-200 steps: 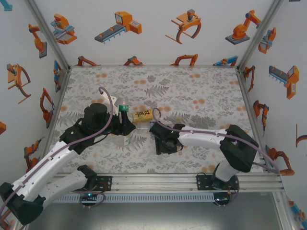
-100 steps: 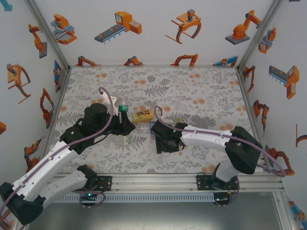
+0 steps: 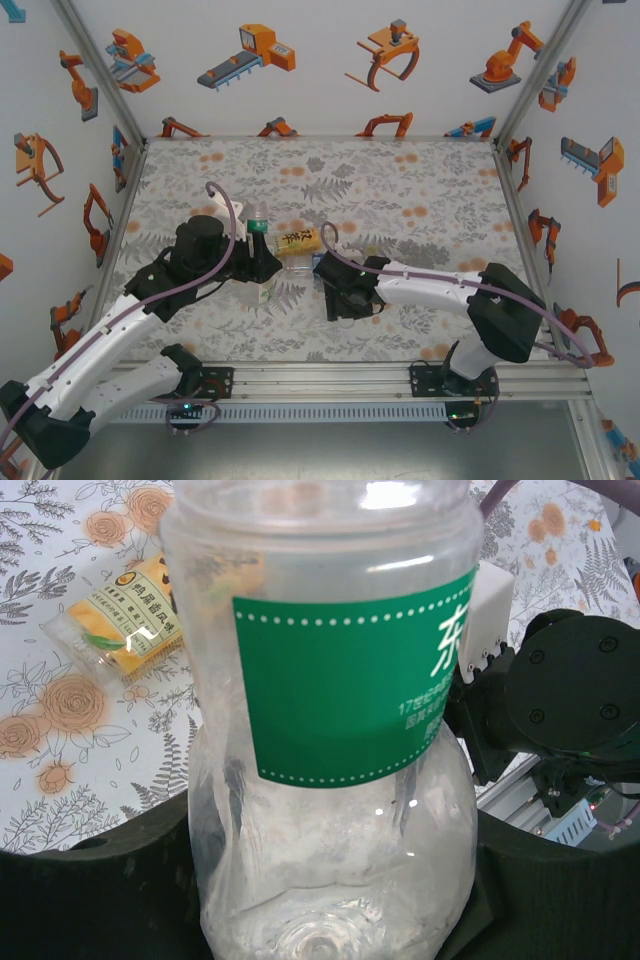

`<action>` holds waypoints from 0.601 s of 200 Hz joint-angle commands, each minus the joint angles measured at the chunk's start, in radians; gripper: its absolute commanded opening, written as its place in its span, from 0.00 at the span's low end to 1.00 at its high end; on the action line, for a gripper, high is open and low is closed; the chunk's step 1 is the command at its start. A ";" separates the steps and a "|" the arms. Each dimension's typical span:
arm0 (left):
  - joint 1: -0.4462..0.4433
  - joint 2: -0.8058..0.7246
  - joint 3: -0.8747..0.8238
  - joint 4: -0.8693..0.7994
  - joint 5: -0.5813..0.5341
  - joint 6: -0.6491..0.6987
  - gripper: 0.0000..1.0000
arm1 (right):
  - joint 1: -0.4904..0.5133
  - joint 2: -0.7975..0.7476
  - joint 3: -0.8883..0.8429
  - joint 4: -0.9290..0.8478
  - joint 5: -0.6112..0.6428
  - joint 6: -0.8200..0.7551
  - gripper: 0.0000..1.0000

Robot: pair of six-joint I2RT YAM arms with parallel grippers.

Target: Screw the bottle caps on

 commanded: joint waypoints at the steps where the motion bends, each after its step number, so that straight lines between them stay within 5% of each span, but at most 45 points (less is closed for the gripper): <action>1: 0.002 -0.009 -0.008 0.004 0.002 -0.004 0.00 | -0.005 0.017 -0.007 0.002 0.007 -0.001 0.54; 120: 0.001 -0.005 -0.005 0.003 0.004 -0.005 0.00 | -0.007 0.037 -0.026 0.030 -0.011 0.000 0.50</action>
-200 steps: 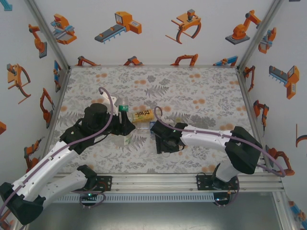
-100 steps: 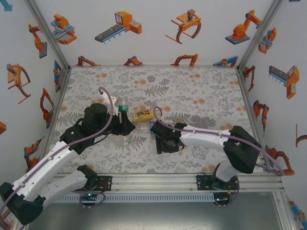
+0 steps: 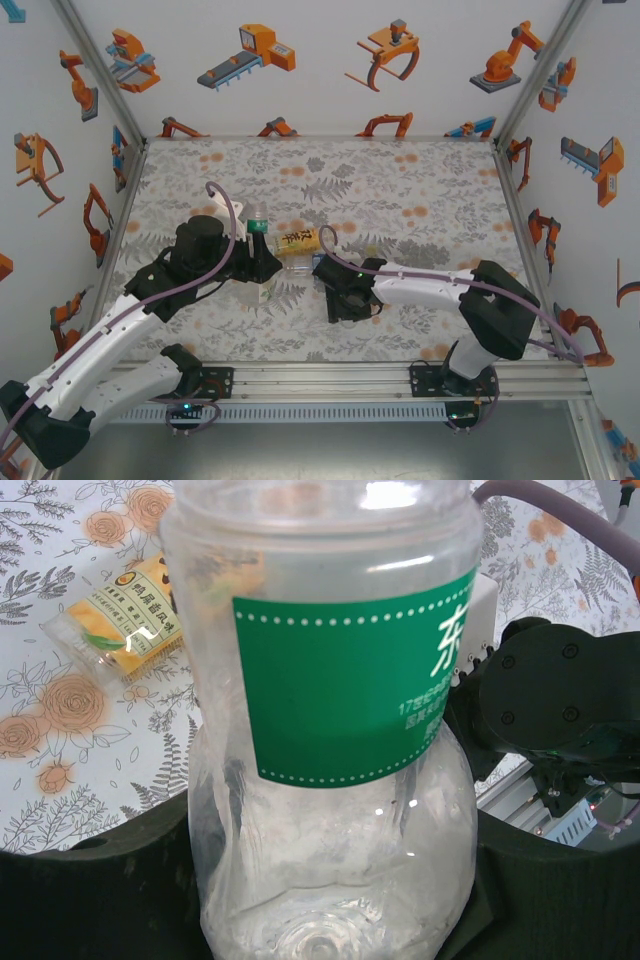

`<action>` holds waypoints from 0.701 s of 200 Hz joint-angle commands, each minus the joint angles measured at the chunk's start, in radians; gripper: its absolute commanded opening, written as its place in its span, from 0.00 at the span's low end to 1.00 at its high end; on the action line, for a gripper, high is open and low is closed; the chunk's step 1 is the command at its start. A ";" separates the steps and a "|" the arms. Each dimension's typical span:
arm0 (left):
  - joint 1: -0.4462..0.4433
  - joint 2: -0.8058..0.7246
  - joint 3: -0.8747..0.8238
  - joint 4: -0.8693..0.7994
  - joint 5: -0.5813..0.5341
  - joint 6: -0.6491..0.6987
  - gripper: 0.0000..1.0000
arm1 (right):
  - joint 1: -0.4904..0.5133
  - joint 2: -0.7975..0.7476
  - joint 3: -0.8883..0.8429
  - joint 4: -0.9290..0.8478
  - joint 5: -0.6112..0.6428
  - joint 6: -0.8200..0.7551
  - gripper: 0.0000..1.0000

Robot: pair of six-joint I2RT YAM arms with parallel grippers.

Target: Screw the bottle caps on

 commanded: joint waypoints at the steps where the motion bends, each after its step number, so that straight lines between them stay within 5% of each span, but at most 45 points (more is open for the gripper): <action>1: 0.001 -0.004 -0.005 0.003 0.003 -0.005 0.00 | -0.006 0.005 -0.010 0.004 -0.006 0.000 0.49; 140: 0.001 0.009 -0.011 0.017 0.008 -0.003 0.00 | -0.022 -0.064 -0.012 -0.049 0.025 -0.007 0.54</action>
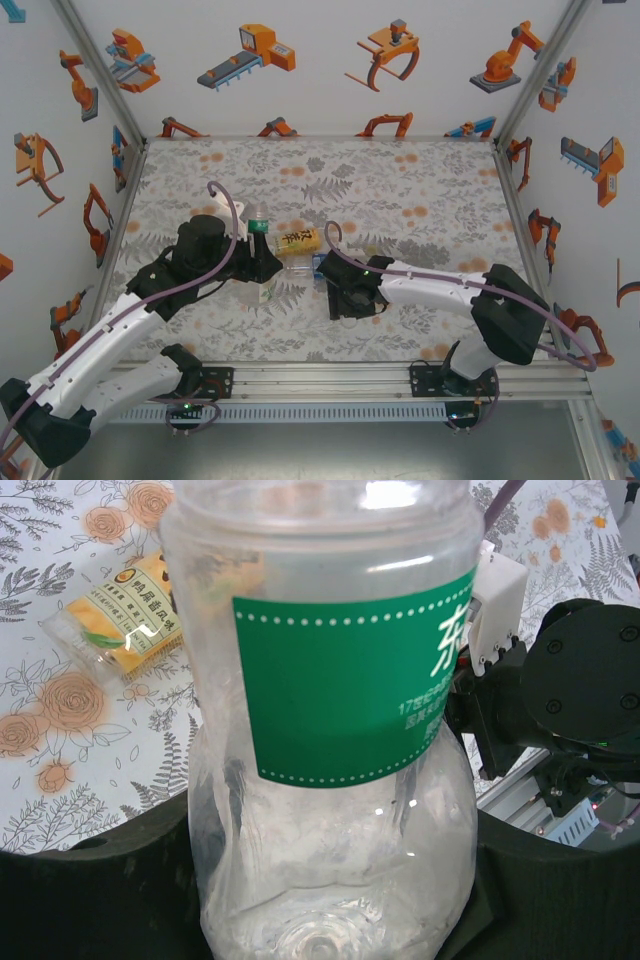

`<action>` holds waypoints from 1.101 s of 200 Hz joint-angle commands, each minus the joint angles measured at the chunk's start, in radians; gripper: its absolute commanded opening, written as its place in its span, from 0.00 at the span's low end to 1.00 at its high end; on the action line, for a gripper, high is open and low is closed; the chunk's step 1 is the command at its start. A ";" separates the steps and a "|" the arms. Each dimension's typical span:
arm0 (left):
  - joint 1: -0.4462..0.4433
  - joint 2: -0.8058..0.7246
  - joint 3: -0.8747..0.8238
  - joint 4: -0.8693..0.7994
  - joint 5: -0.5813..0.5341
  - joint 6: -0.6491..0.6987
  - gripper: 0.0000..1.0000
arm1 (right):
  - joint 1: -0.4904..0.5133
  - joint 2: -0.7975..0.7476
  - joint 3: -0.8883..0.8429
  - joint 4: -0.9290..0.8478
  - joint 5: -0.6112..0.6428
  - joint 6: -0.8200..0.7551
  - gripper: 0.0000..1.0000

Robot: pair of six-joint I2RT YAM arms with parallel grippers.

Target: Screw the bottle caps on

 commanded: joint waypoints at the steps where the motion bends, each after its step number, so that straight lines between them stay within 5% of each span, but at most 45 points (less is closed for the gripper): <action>1: 0.002 -0.003 -0.011 0.016 0.007 -0.002 0.00 | -0.007 -0.008 -0.012 -0.019 0.017 -0.005 0.54; 220: 0.002 0.011 -0.014 0.027 0.004 -0.002 0.00 | -0.021 -0.025 -0.012 -0.002 0.000 -0.007 0.50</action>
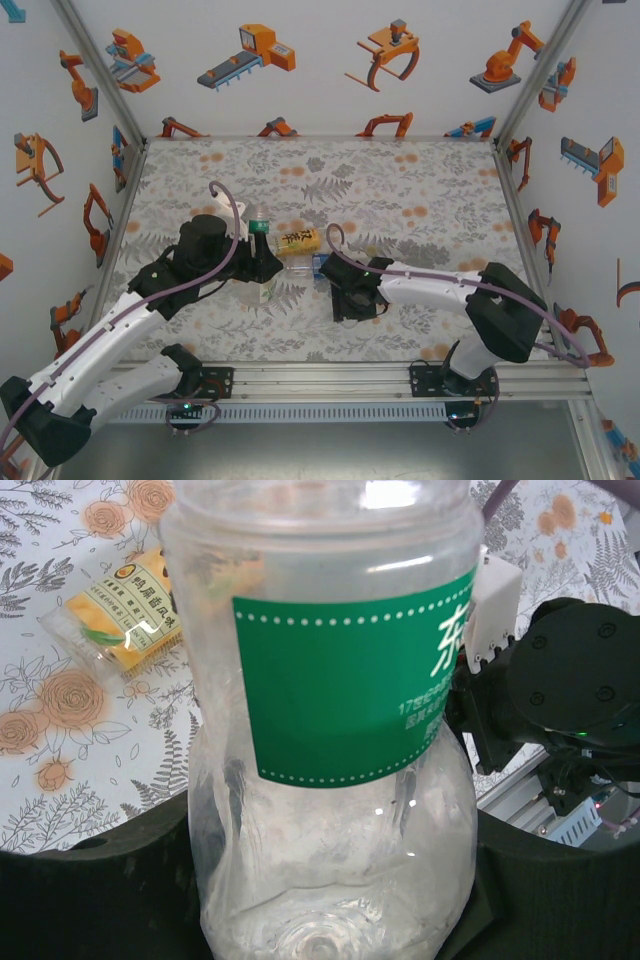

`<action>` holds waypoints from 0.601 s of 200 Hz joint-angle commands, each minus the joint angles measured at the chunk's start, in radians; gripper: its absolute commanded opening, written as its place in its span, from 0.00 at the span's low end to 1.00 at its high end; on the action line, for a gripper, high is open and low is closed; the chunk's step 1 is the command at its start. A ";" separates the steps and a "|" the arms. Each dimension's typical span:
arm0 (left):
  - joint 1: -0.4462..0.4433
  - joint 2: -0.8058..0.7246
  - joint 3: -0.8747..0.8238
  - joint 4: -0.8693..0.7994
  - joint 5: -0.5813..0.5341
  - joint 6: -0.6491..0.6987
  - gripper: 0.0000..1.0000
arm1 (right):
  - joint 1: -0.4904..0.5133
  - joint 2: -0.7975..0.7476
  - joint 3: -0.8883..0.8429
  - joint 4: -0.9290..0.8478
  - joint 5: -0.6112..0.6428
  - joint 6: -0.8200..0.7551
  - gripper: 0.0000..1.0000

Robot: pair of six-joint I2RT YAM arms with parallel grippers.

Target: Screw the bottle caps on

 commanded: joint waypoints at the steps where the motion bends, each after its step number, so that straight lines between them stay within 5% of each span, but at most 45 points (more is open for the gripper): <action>1: 0.001 0.003 -0.011 0.027 0.004 -0.002 0.00 | -0.004 -0.038 0.021 -0.027 0.013 -0.008 0.49; 120: 0.002 0.008 0.001 0.022 0.010 0.004 0.00 | -0.004 -0.049 0.036 -0.051 0.012 -0.011 0.48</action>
